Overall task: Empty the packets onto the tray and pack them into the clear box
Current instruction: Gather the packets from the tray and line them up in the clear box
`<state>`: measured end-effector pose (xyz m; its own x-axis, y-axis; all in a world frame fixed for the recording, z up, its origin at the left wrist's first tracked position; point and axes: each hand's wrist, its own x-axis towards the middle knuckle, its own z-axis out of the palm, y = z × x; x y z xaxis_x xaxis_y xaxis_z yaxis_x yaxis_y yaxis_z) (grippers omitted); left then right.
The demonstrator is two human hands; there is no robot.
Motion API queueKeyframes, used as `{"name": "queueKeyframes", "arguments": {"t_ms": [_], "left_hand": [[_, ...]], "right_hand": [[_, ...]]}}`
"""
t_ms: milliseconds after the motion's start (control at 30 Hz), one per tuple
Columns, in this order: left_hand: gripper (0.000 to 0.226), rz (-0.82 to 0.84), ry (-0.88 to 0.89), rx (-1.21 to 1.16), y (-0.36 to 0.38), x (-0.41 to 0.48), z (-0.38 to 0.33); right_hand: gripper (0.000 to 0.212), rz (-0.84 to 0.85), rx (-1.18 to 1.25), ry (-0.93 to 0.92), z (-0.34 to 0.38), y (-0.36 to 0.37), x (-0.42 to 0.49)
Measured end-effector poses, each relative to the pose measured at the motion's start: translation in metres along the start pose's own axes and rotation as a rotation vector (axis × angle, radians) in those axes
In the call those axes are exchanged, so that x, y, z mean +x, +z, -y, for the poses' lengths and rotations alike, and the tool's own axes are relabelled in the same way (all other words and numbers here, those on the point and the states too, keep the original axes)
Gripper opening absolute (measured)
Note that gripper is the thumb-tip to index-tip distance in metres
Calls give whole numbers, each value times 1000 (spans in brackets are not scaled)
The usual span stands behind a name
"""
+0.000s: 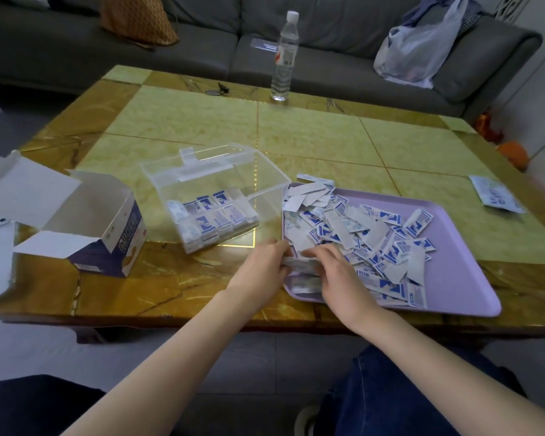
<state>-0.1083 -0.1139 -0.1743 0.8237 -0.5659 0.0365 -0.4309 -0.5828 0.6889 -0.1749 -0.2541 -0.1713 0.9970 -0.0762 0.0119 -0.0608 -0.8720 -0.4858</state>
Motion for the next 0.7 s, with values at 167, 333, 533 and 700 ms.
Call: {"name": "queueKeyframes", "arguments": {"t_ms": [167,333,533,700], "left_hand": [[11,26,13,35,4,-1,-1],[11,-38,0,239,-11,-3,-1],[7,-296,59,132,-63,-3,-15],[8,-432,62,49,-98,-4,-16]], "right_hand": [[47,30,34,2,2,4,1],[27,-30,-97,-68,7,-5,10],[23,-141,-67,-215,43,-35,26],[22,-184,81,-261,77,-46,48]]}}
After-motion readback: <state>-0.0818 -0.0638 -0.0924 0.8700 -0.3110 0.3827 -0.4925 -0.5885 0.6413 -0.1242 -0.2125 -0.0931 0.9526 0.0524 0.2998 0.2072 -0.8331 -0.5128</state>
